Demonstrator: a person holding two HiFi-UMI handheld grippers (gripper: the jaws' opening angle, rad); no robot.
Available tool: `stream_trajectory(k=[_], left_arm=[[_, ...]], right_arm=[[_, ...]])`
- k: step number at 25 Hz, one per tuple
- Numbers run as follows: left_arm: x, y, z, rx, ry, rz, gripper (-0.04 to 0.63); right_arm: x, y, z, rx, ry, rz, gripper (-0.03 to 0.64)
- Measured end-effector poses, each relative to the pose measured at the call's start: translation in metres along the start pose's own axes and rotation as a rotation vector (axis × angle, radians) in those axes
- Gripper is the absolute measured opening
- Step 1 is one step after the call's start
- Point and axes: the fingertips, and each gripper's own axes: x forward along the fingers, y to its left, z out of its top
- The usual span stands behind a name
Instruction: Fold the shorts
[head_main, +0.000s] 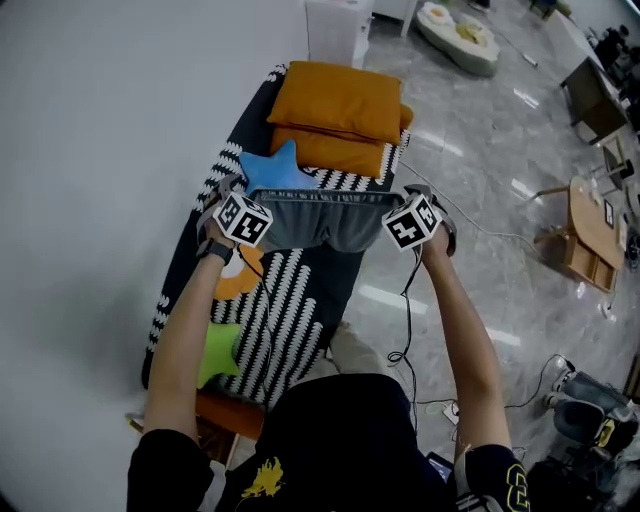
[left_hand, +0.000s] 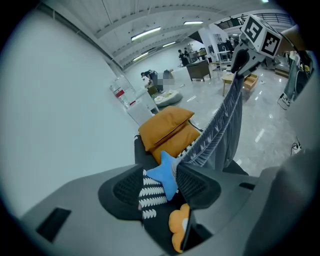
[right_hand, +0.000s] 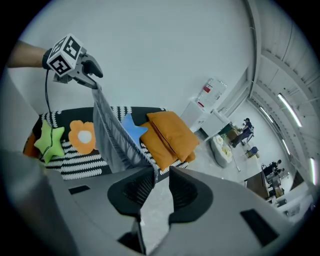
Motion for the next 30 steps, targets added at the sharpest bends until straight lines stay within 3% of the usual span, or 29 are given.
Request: stream_trajectory(k=[5,10,16,23,30], left_arm=[[0.032,0.013,0.028,0.004,-0.016,-0.01,0.218],[0.051,-0.009,0.005,0.017,-0.062,-0.057,0.222],[0.088,-0.072,-0.103,0.037,0.044,-0.106,0.225],[0.107,-0.16,-0.262,0.04,0.17,-0.154,0.224],[0.095,-0.228,-0.421,-0.03,0.254,-0.157,0.225]], right_arm=[[0.021,-0.02,0.005,0.032,0.005,0.002,0.11],[0.042,0.019,-0.029,0.064,0.011,0.033,0.11],[0.085,0.15,-0.11,0.075,0.079,0.164,0.11],[0.118,0.319,-0.203,0.086,0.192,0.306,0.109],[0.113,0.477,-0.259,-0.055,0.258,0.434,0.107]])
